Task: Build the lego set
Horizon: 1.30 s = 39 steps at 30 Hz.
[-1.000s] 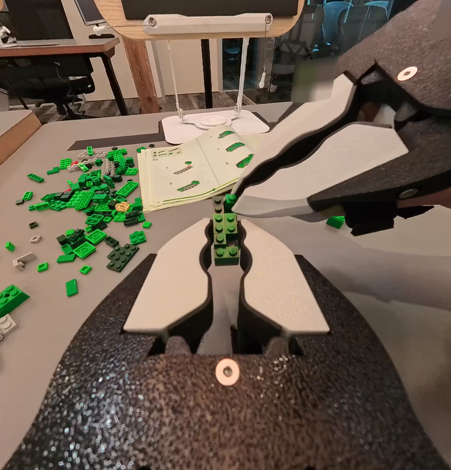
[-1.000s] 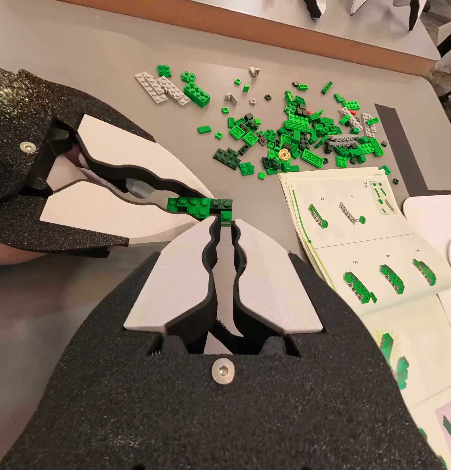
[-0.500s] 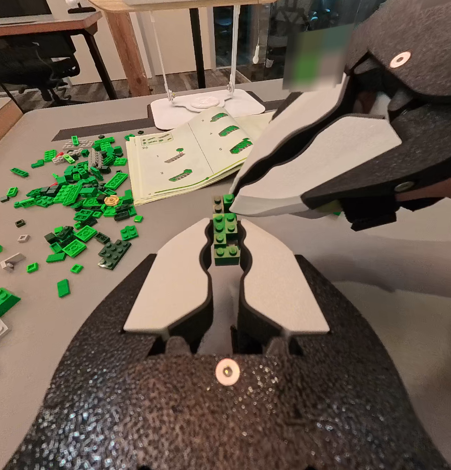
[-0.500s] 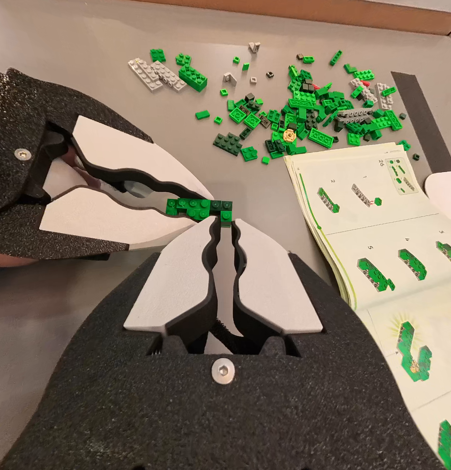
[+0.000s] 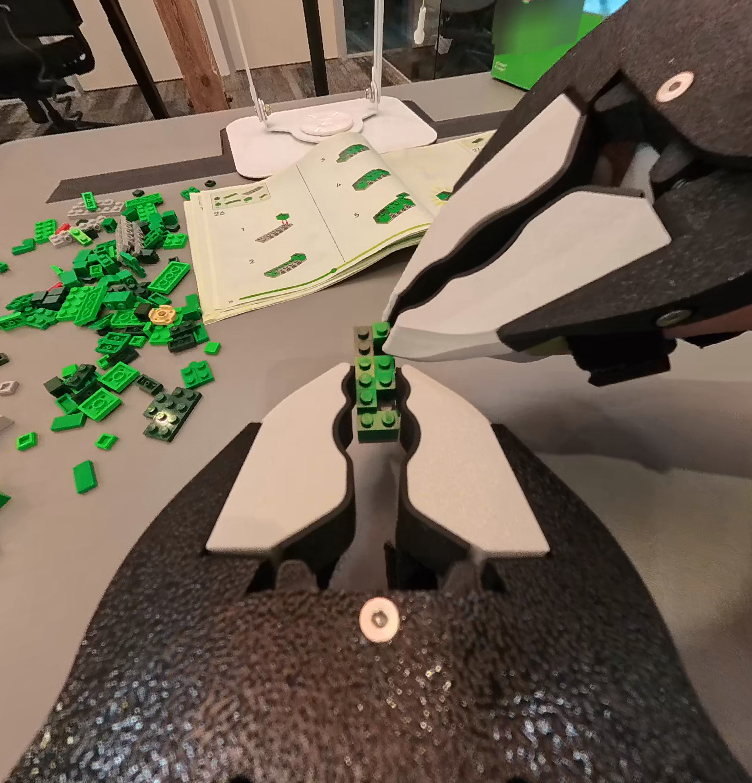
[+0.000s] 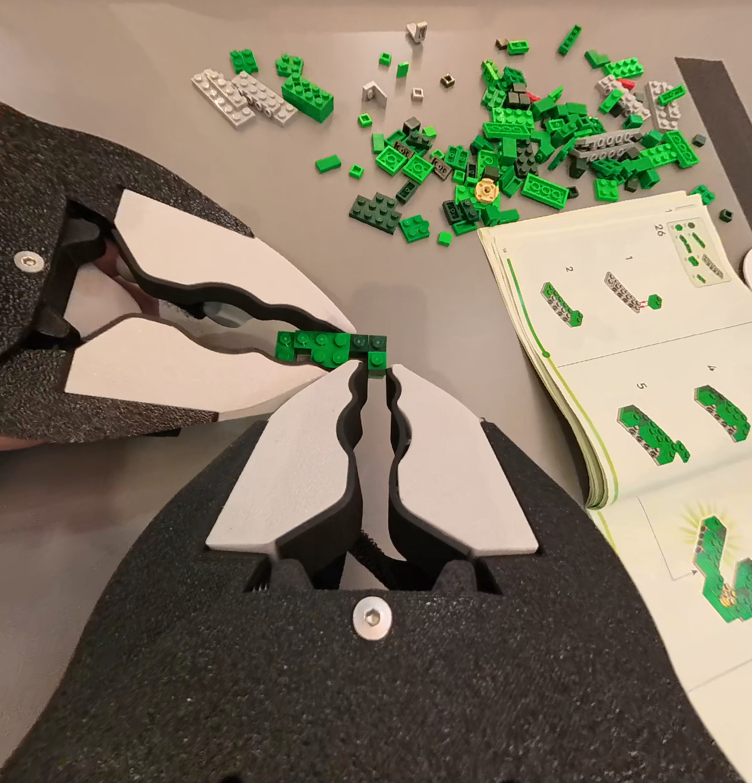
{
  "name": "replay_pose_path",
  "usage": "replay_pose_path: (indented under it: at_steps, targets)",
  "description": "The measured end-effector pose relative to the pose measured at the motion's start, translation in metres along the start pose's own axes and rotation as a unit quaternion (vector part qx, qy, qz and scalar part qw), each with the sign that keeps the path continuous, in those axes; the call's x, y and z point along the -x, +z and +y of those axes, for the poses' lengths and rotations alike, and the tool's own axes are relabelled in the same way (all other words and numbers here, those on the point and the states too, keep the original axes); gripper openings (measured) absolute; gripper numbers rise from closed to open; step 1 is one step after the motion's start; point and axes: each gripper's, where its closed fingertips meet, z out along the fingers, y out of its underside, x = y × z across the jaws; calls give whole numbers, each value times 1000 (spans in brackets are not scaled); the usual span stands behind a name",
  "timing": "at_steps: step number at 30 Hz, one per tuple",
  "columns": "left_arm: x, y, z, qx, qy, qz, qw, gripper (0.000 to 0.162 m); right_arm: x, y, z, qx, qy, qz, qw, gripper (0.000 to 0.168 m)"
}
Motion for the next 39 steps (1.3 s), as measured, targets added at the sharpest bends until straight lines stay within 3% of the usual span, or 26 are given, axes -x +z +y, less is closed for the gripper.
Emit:
replay_pose_path:
  at_steps: [17,22,26,32,39]
  targets:
    - [5,-3,1,-1,-9,-5,1000,17,-2,-6,4,-11,-16,-4,1000,11]
    - [25,-21,9,6,-12,-22,1000,17,31,-13,22,-36,-57,-116,991,15]
    - [35,-33,27,63,-7,3,998,17,56,-13,30,-41,-87,-167,981,16]
    - [39,-49,30,65,8,-14,998,17,67,4,34,-4,-30,-154,988,16]
    - [35,-58,29,53,-1,-31,998,17,77,14,41,15,-31,-104,994,17]
